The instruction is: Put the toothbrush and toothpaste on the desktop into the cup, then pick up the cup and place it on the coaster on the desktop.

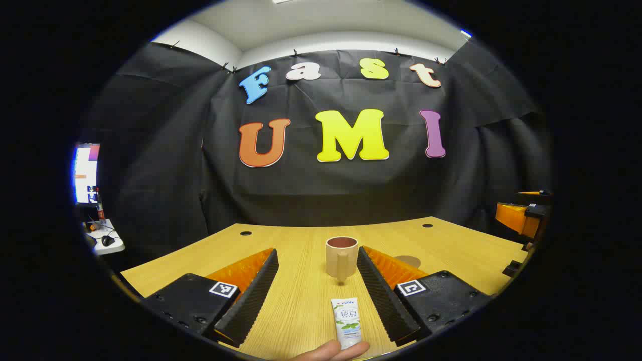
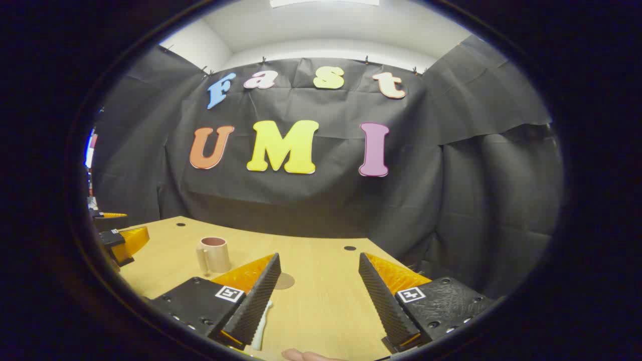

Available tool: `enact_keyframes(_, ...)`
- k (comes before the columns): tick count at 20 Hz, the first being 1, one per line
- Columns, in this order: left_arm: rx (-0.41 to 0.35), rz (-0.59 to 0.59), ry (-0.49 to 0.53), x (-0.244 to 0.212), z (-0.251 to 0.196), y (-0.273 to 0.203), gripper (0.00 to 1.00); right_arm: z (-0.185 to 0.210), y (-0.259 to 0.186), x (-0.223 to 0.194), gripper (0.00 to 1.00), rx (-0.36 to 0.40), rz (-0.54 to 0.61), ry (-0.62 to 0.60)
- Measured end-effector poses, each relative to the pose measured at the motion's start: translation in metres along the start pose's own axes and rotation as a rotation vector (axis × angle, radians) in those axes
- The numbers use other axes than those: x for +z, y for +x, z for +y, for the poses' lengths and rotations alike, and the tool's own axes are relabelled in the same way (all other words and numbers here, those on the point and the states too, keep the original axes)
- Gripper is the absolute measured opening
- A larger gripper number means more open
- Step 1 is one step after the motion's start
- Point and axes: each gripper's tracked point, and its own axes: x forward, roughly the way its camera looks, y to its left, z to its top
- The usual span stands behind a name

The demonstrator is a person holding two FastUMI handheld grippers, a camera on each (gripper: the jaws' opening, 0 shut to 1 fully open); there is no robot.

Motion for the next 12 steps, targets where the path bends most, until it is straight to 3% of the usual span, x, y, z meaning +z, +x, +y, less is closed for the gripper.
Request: enact_keyframes(12,0.008,0.058,-0.042,-0.019,0.007,0.007,0.99,0.005,0.002,-0.008,0.95,0.015,0.008,-0.047)
